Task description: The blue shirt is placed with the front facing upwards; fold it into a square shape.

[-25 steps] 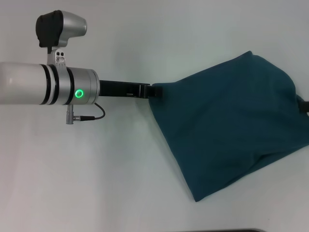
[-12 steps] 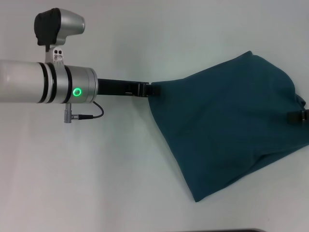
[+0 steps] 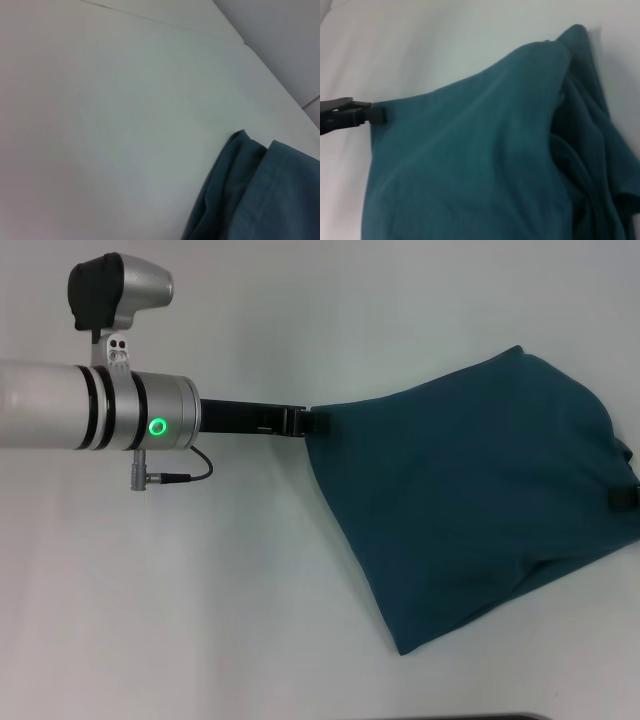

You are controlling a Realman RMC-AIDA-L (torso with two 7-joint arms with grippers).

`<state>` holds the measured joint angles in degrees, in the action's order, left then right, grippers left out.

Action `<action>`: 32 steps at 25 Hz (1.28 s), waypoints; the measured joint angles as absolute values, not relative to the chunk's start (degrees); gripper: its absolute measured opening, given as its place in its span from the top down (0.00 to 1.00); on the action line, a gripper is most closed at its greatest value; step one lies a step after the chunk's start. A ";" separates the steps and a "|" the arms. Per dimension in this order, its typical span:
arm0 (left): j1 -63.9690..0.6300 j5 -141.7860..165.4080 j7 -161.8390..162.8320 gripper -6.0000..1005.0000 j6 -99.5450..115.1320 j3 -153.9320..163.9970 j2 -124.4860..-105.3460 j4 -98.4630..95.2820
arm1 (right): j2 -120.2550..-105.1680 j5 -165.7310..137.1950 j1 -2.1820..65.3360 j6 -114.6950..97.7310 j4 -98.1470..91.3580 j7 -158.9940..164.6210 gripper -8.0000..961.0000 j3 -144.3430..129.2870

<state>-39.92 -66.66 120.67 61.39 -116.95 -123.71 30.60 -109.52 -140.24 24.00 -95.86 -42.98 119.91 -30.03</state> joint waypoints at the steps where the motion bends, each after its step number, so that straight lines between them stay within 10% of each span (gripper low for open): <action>1: -40.01 -66.57 120.67 0.93 61.41 -116.95 -123.69 30.69 | -109.52 -140.27 23.90 -95.76 -42.98 119.94 0.55 -29.97; 10: -40.60 -66.29 121.19 0.93 61.56 -116.66 -122.74 31.20 | -109.37 -140.40 23.52 -95.11 -42.98 120.20 0.94 -29.88; 32: -38.27 -66.20 122.27 0.88 65.92 -118.52 -122.02 37.29 | -108.43 -140.12 23.42 -95.57 -44.65 118.95 0.76 -22.77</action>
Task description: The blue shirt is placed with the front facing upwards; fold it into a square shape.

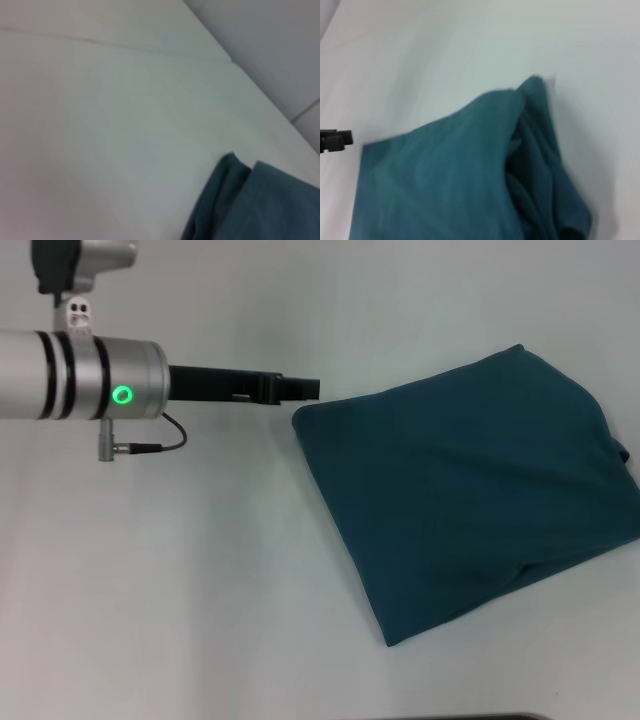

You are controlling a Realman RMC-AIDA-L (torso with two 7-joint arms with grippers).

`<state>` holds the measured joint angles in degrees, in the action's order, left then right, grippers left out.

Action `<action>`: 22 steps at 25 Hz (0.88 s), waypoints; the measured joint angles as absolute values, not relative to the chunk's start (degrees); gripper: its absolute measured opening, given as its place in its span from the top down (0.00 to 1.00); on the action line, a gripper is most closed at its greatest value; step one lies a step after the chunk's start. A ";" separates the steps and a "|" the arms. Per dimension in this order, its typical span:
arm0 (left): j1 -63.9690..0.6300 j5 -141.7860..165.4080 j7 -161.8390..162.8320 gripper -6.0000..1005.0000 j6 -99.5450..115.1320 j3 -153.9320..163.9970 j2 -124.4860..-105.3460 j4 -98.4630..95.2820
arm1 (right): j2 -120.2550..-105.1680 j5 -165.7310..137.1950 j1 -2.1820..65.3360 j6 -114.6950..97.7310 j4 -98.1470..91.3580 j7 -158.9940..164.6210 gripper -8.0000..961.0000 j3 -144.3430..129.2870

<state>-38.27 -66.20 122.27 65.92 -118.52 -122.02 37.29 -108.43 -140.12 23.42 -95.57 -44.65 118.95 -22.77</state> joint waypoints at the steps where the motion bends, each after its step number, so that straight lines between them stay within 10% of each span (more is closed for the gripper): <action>1: -37.83 -66.18 122.63 0.85 66.02 -118.93 -121.98 37.93 | -108.34 -140.09 23.48 -95.57 -44.69 118.86 0.72 -22.46; 8: -36.81 -64.80 125.86 0.58 68.17 -119.06 -120.96 37.93 | -108.26 -140.04 24.41 -95.62 -44.73 118.94 0.38 -22.63; 22: -39.82 -57.60 129.73 0.27 62.01 -118.49 -123.46 33.89 | -108.18 -140.26 25.51 -95.63 -44.74 119.31 0.18 -22.80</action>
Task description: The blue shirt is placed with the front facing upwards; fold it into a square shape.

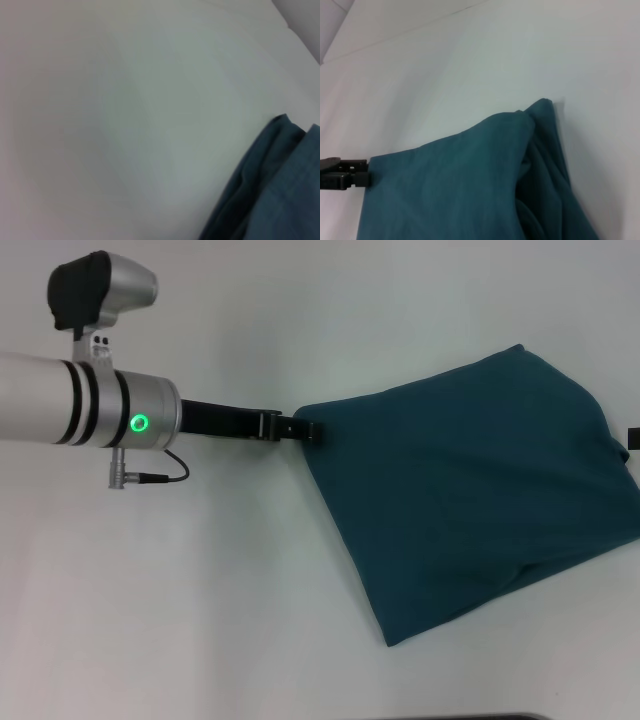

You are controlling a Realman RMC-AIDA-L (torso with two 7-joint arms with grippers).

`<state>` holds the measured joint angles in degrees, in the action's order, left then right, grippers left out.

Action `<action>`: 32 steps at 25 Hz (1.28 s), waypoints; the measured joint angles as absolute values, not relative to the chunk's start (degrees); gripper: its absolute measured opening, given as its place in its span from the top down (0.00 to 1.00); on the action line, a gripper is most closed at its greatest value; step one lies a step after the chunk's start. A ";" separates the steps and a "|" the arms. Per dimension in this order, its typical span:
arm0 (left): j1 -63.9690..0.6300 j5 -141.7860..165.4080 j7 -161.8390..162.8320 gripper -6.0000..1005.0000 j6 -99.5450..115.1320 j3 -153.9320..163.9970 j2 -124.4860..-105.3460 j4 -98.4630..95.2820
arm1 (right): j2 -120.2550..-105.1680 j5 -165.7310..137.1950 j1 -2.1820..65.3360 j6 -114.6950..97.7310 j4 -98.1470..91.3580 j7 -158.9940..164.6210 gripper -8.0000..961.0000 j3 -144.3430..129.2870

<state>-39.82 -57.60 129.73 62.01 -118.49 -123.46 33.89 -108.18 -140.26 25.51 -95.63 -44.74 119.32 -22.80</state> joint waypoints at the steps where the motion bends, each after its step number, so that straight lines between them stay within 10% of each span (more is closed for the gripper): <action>1: -39.87 -57.60 129.70 0.27 62.16 -118.41 -123.58 34.07 | -108.16 -140.28 25.51 -95.63 -44.74 119.32 0.18 -22.80; 12: -40.38 -57.89 128.51 0.28 63.08 -118.29 -123.79 34.20 | -108.22 -140.36 25.15 -95.51 -44.74 119.35 0.18 -22.76; 32: -41.48 -57.65 127.53 0.88 63.79 -118.19 -122.07 34.28 | -108.80 -140.36 24.96 -95.59 -44.47 119.36 0.19 -22.41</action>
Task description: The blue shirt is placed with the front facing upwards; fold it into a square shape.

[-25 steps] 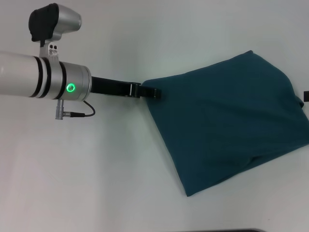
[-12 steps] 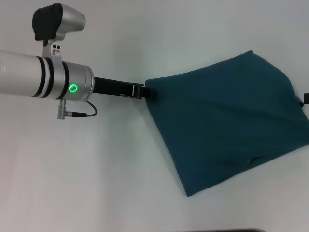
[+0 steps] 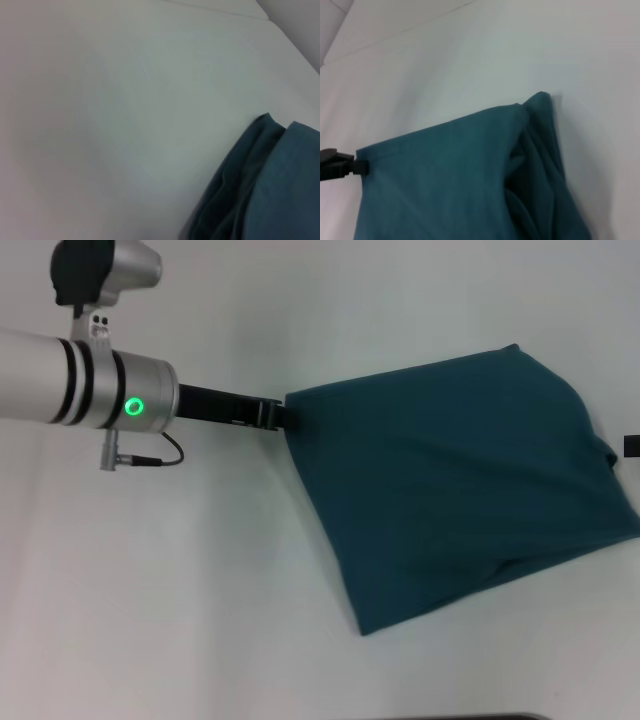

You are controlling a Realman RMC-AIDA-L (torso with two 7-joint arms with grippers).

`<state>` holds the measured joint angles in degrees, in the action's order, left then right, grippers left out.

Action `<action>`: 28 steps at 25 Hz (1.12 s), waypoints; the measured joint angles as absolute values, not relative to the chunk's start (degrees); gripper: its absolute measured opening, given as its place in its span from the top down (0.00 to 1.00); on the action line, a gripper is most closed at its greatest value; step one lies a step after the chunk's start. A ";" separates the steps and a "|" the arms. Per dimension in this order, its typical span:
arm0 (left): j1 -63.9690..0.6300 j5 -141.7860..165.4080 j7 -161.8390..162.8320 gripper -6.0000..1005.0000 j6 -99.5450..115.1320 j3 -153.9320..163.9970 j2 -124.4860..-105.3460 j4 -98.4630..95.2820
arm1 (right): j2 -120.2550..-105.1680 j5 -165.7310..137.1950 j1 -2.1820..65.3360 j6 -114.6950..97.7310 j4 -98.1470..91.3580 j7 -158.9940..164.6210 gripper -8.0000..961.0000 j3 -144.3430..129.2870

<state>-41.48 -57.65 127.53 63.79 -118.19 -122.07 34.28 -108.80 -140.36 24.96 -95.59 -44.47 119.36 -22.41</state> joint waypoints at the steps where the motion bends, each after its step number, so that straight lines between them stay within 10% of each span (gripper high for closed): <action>1: -41.60 -57.65 127.53 0.90 63.81 -118.22 -121.70 34.28 | -108.82 -140.36 24.95 -95.59 -44.35 119.36 0.19 -22.38; 13: -44.10 -57.60 127.53 0.96 64.09 -118.14 -116.21 34.52 | -109.01 -140.27 25.25 -95.38 -44.03 120.09 0.18 -22.34; 28: -45.23 -56.30 128.95 0.94 62.74 -118.80 -116.79 36.31 | -109.42 -140.09 26.20 -95.18 -44.03 119.90 0.18 -22.58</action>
<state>-45.23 -56.30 128.95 62.74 -118.80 -116.79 36.31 -109.42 -140.09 26.20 -95.18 -44.03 119.90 -22.58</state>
